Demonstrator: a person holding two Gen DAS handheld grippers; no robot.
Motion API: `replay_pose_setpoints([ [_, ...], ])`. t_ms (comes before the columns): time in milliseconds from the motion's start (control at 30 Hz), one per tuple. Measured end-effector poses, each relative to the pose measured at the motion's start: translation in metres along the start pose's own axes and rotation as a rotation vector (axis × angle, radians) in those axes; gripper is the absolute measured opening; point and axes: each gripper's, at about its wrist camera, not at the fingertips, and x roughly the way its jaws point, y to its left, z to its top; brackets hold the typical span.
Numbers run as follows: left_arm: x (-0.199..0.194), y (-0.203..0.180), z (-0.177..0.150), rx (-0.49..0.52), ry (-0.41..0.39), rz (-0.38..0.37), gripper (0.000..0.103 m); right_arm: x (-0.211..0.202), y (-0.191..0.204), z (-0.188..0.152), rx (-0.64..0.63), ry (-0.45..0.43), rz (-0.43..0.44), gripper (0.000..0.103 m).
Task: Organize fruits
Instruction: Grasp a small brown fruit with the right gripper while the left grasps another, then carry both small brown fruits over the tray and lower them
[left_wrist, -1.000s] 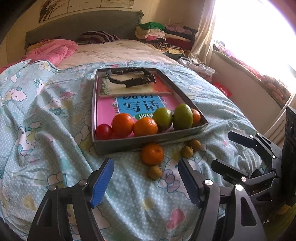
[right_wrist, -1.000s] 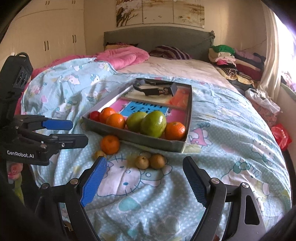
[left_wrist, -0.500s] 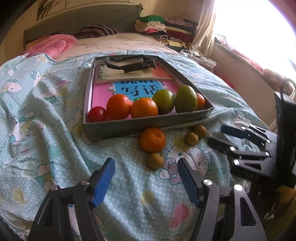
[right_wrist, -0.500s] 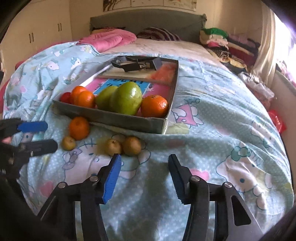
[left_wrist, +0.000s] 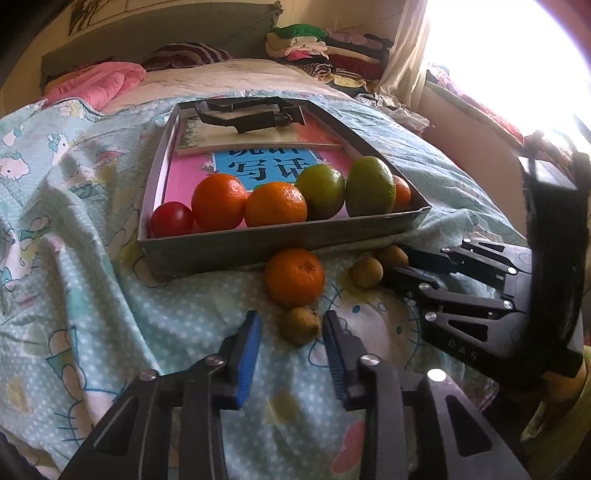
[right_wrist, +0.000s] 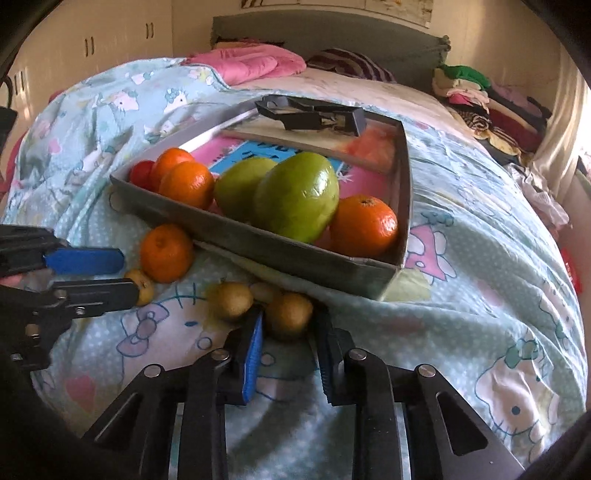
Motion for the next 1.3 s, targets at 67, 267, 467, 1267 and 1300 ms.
replay_pose_setpoints([
  [67, 0.004, -0.001, 0.000, -0.001, 0.012, -0.011, 0.028, -0.003, -0.002, -0.002, 0.029, -0.014, 0.027, 0.027],
  [267, 0.012, -0.007, 0.001, 0.016, 0.023, -0.019, 0.028, -0.023, -0.004, -0.007, 0.090, -0.063, 0.060, 0.027],
  [467, 0.014, -0.001, 0.001, -0.010, 0.036, -0.041, 0.024, -0.046, -0.006, -0.002, 0.126, -0.123, 0.083, 0.027],
  [1267, -0.028, 0.060, 0.046, -0.133, -0.118, 0.025, 0.024, -0.042, 0.023, 0.053, 0.084, -0.177, 0.112, 0.027],
  [1300, -0.026, 0.059, 0.047, -0.127, -0.115, 0.023, 0.024, -0.040, 0.022, 0.054, 0.096, -0.179, 0.123, 0.027],
])
